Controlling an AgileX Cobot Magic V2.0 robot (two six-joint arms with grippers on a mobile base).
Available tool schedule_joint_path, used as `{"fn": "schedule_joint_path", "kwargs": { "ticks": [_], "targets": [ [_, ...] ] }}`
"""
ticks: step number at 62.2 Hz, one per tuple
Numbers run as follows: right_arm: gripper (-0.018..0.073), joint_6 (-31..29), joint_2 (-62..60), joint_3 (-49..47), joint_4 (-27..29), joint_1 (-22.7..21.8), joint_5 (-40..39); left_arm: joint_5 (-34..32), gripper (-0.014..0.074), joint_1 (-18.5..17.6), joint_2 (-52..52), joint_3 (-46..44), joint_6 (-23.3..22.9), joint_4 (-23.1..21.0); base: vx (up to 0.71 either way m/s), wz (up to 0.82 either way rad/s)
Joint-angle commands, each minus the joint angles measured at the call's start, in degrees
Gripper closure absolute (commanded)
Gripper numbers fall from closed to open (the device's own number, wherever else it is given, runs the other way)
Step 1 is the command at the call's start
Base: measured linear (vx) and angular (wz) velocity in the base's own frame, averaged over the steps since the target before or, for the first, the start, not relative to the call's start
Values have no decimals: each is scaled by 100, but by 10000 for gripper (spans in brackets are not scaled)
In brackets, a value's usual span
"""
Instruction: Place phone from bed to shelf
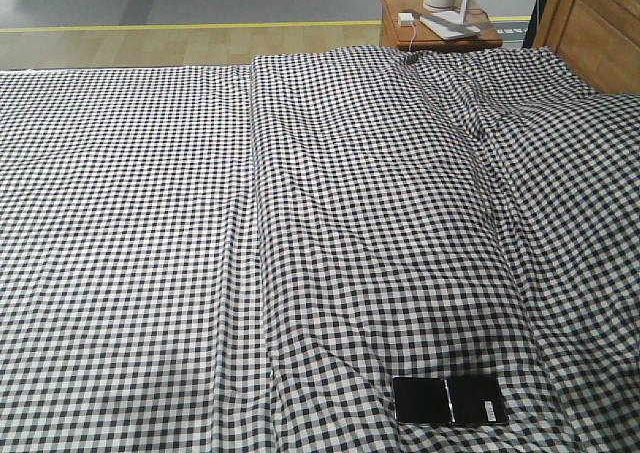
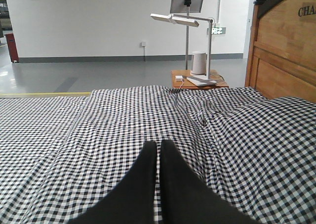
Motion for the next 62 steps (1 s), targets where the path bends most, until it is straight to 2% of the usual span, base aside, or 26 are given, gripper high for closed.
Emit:
{"fn": "schedule_joint_path", "kwargs": {
  "ticks": [1, 62],
  "targets": [
    [565, -23, -70, 21, 9, -24, -411, -415, 595, -20, -77, -122, -33, -52, 0, 0],
    [565, -23, -70, 21, 9, -24, -411, -415, 595, -20, -77, -122, -33, -52, 0, 0]
  ]
}}
